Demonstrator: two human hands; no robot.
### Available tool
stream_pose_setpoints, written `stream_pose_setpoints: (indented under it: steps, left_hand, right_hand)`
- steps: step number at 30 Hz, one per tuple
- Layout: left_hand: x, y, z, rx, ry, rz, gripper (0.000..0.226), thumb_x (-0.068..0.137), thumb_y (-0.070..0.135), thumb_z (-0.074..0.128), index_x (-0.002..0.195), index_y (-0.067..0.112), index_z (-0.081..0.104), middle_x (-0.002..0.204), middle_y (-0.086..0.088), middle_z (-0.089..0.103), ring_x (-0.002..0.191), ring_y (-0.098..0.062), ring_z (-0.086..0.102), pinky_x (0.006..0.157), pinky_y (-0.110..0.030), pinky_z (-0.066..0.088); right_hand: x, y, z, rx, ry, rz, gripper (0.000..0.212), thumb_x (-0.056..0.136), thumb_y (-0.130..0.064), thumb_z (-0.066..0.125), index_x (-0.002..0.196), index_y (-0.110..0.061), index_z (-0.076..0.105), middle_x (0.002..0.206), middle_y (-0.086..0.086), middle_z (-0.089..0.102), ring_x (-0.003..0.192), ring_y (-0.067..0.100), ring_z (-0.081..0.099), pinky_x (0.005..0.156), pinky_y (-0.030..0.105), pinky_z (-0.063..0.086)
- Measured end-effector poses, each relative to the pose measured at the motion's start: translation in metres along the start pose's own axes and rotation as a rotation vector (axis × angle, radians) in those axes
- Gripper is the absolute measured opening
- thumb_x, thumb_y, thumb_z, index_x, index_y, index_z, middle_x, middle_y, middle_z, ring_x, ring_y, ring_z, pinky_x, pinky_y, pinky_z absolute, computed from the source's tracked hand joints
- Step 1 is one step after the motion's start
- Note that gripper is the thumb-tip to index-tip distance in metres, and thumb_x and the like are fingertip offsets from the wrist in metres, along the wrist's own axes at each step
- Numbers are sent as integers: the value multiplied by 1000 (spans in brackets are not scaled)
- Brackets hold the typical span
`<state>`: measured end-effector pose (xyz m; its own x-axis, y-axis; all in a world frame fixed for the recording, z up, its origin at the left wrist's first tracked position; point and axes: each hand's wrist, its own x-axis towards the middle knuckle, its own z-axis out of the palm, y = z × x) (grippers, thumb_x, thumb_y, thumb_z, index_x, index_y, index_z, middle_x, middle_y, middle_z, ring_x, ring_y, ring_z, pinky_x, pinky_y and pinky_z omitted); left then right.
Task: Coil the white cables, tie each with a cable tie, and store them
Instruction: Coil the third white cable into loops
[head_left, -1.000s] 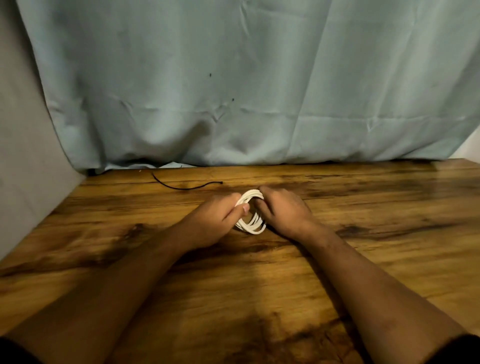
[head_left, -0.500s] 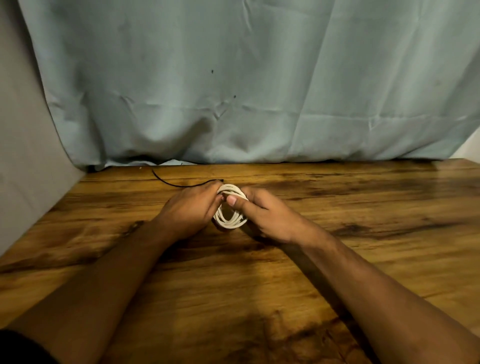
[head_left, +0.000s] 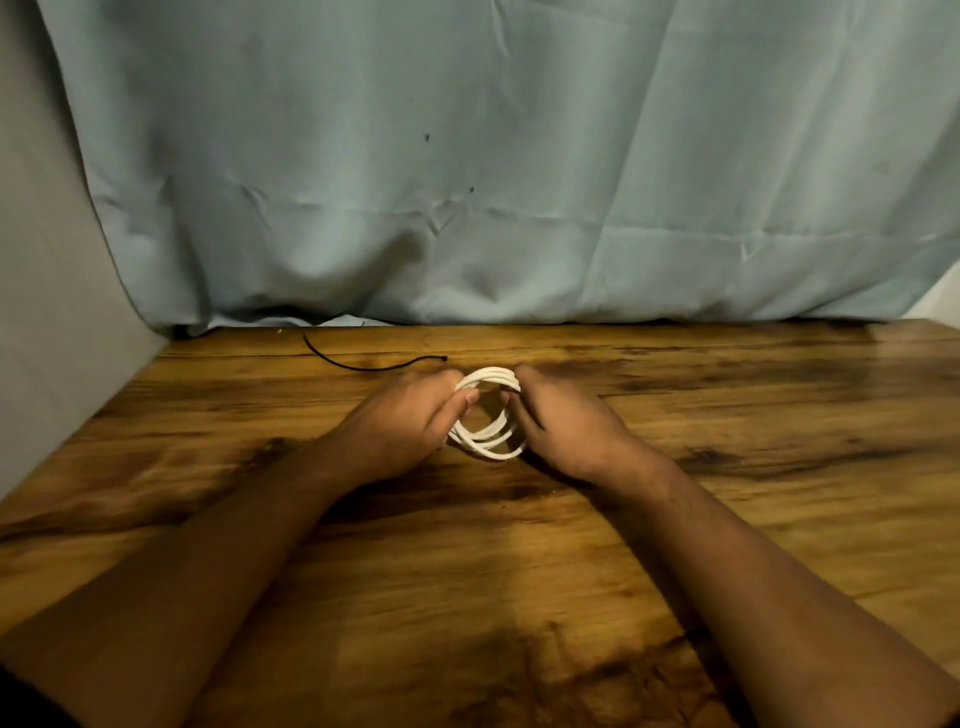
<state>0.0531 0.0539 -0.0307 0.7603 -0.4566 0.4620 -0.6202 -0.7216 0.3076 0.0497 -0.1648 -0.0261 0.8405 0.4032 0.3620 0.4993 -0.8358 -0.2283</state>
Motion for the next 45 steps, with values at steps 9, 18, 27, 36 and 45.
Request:
stream_pose_setpoints:
  steps: [9, 18, 27, 36, 45]
  left_hand:
    - [1, 12, 7, -254, -81, -77, 27, 109, 34, 42, 90, 24, 59, 65, 7, 58, 59, -3, 53, 62, -29, 42]
    - [-2, -4, -2, 339, 60, -66, 29, 107, 46, 37, 121, 25, 50, 111, -2, 70, 92, -29, 65, 68, -38, 42]
    - [-2, -1, 4, 318, 30, -5, 27, 107, 38, 41, 122, 17, 51, 118, -5, 61, 110, -24, 53, 82, -38, 39]
    - [-6, -3, 3, 176, 59, 39, 23, 106, 32, 45, 120, 17, 54, 113, -6, 65, 104, -25, 59, 85, -40, 46]
    - [-6, 18, 15, 45, 160, -30, 45, 102, 45, 46, 142, 27, 36, 104, 2, 73, 92, -24, 69, 78, -44, 54]
  right_hand:
    - [4, 8, 5, -72, 30, -17, 25, 108, -44, 37, 109, -21, 45, 97, 10, 70, 85, 34, 65, 66, 41, 47]
    - [1, -12, -2, -139, 101, -78, 27, 108, -41, 37, 117, -16, 44, 99, 12, 72, 85, 38, 67, 68, 44, 51]
    - [-1, -10, 8, -251, 83, -45, 21, 103, -30, 47, 117, -16, 38, 118, 12, 68, 95, 40, 68, 67, 41, 42]
    - [-13, -6, 2, -135, 112, -166, 36, 107, -50, 37, 120, -17, 41, 96, 11, 72, 84, 39, 67, 64, 42, 47]
    - [-4, -7, 13, 8, 234, 66, 27, 108, -42, 38, 105, -19, 52, 87, 10, 70, 76, 35, 66, 65, 47, 53]
